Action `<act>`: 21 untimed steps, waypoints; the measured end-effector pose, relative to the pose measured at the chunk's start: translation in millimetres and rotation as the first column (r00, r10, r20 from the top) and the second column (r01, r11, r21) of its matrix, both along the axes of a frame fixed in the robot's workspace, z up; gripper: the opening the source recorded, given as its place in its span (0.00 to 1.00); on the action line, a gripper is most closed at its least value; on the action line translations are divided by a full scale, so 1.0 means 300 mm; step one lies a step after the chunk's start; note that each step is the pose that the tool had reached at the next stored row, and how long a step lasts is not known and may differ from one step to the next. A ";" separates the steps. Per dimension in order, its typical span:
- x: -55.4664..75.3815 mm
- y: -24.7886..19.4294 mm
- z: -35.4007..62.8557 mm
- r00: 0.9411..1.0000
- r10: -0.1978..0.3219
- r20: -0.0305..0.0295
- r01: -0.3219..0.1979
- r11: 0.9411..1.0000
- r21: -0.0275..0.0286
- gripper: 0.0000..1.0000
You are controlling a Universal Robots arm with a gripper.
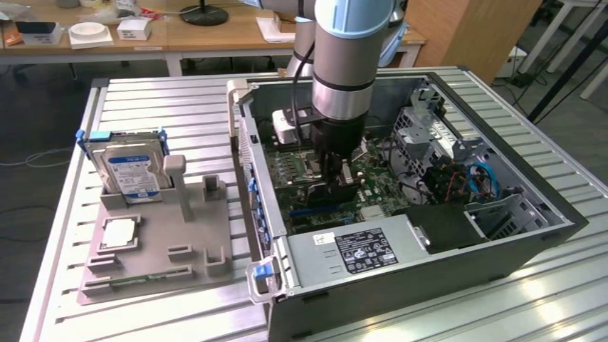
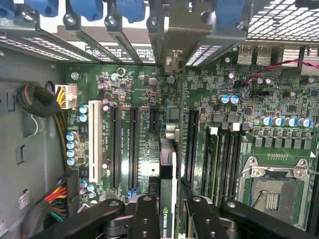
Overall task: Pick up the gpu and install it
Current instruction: 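Insert the gpu into the slot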
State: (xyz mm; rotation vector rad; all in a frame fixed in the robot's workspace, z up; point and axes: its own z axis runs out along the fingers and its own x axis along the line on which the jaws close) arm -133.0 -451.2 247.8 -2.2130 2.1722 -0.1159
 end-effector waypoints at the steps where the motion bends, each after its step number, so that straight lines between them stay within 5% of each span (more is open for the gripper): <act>1: 0.000 0.000 0.000 1.000 0.000 0.000 0.000 1.000 0.000 0.26; 21: 0.000 0.005 -0.019 1.000 0.000 0.003 0.000 1.000 0.000 0.26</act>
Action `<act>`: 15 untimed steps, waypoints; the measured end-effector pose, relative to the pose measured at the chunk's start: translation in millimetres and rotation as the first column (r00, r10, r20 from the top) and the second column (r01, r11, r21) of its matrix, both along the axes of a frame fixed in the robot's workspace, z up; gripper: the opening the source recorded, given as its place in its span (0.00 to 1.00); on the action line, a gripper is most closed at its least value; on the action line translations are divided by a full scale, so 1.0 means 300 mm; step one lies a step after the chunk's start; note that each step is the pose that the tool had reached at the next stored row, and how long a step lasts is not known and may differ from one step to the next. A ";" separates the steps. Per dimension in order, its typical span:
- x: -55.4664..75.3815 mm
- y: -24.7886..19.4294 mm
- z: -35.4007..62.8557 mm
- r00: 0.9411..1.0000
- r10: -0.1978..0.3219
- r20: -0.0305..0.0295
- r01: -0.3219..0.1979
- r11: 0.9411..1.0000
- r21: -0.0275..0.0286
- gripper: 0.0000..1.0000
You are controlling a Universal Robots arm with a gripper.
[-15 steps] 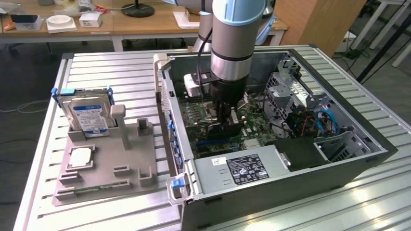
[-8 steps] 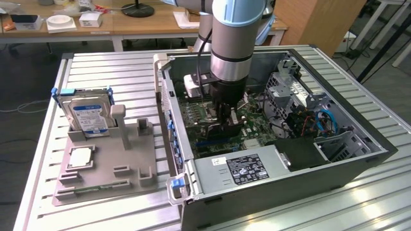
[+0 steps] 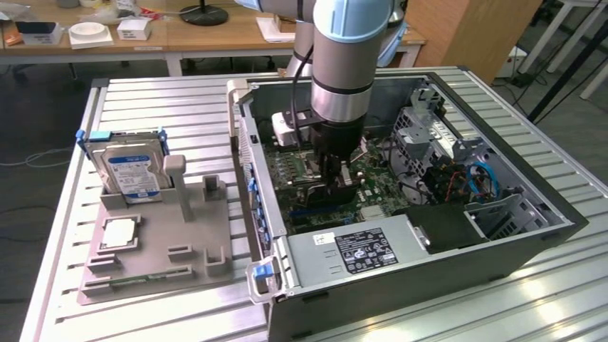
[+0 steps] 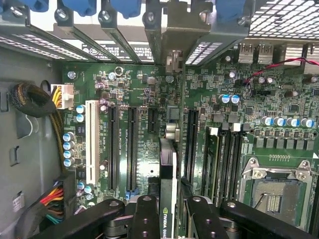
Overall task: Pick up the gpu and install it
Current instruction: 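Insert the gpu into the slot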
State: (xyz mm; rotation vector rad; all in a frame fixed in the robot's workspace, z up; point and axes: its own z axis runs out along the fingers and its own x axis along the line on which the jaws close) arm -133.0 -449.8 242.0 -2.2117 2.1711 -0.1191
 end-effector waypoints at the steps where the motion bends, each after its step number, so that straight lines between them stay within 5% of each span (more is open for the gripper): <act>1: 0.000 0.000 -0.001 1.000 0.000 0.000 0.000 1.000 0.000 0.26; 15: 0.000 0.000 -0.002 1.000 0.000 0.001 0.000 1.000 0.000 0.26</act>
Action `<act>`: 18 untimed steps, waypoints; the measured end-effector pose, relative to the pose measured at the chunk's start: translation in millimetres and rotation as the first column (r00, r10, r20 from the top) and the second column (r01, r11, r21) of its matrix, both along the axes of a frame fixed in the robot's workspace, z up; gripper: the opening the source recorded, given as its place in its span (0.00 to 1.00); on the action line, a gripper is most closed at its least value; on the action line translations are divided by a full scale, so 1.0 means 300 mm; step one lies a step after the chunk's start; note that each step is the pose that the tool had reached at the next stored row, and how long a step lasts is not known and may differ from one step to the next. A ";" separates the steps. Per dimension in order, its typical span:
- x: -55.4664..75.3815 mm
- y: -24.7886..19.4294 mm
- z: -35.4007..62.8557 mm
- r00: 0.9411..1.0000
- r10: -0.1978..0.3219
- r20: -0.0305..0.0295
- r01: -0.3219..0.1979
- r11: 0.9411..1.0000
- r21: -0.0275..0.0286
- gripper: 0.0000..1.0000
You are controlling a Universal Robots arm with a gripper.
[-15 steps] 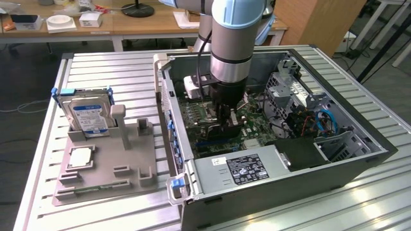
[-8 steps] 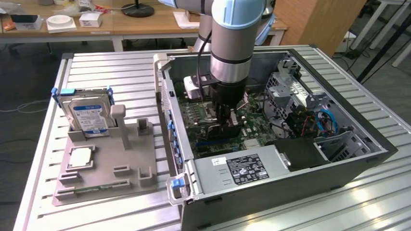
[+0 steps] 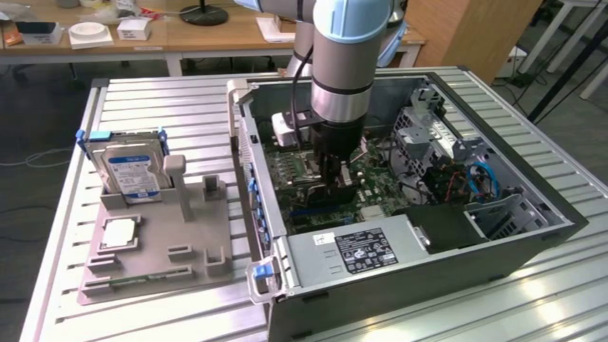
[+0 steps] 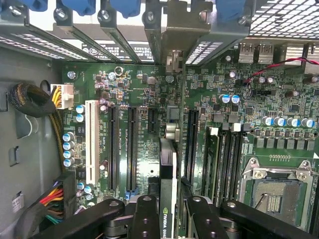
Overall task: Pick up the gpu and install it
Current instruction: 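Insert the gpu into the slot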
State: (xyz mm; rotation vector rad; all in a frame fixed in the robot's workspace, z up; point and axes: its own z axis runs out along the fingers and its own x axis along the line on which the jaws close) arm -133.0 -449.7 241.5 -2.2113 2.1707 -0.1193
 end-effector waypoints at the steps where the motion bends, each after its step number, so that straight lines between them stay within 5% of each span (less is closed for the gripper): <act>1: 0.000 0.000 0.000 1.000 0.000 0.000 0.000 1.000 0.000 0.26; 12: 0.000 0.001 -0.002 1.000 0.000 0.001 0.000 1.000 0.001 0.27; 18: 0.000 0.000 0.000 1.000 0.000 0.000 0.000 1.000 0.000 0.51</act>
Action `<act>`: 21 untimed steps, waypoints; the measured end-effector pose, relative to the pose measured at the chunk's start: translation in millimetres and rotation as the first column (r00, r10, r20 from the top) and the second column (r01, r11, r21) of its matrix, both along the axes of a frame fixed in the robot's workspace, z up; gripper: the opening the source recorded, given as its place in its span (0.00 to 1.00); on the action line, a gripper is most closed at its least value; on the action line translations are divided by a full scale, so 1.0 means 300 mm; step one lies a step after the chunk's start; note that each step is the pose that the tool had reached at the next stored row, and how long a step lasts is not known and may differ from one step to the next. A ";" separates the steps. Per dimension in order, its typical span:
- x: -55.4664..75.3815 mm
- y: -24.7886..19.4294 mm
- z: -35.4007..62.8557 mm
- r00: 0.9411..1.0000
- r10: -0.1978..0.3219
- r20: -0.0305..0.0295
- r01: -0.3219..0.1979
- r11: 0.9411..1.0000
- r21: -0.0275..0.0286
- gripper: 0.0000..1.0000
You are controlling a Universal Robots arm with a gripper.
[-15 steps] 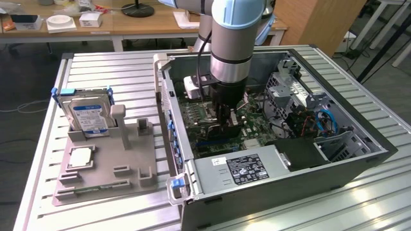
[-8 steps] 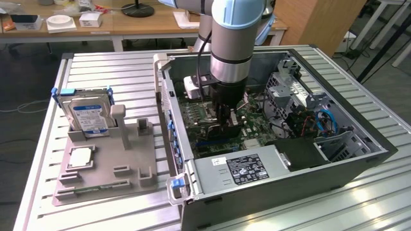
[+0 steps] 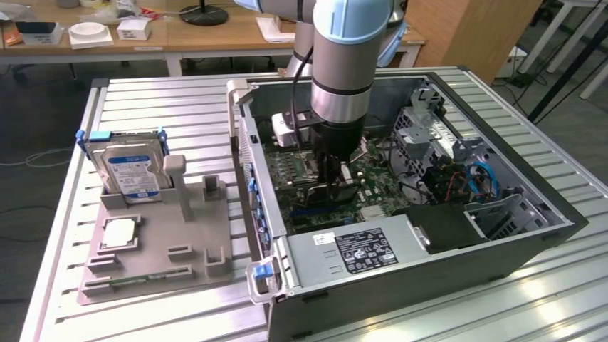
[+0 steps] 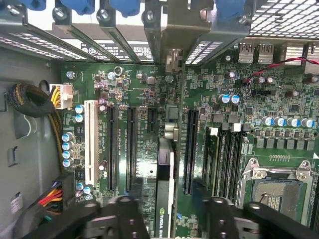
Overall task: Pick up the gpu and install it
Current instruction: 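Insert the gpu into the slot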
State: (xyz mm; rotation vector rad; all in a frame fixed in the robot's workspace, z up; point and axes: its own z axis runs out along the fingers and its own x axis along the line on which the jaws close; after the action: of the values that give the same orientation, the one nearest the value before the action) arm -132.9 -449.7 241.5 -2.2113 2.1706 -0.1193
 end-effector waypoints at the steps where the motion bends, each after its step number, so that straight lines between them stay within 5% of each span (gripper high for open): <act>1: 0.000 0.000 0.000 1.000 0.000 0.000 0.000 1.000 0.000 0.51; 2: 0.000 0.000 0.004 1.000 -0.001 0.000 0.001 1.000 0.001 0.57; 10: 0.000 0.000 0.074 1.000 -0.016 0.000 0.016 1.000 0.006 0.57; 15: 0.000 0.000 0.128 0.999 -0.040 -0.009 0.040 0.999 0.006 0.57; 21: 0.000 -0.001 0.131 0.999 -0.042 -0.011 0.042 0.999 0.010 0.49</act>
State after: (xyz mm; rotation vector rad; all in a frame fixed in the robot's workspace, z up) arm -132.9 -449.9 281.0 -2.1668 2.2183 -0.0972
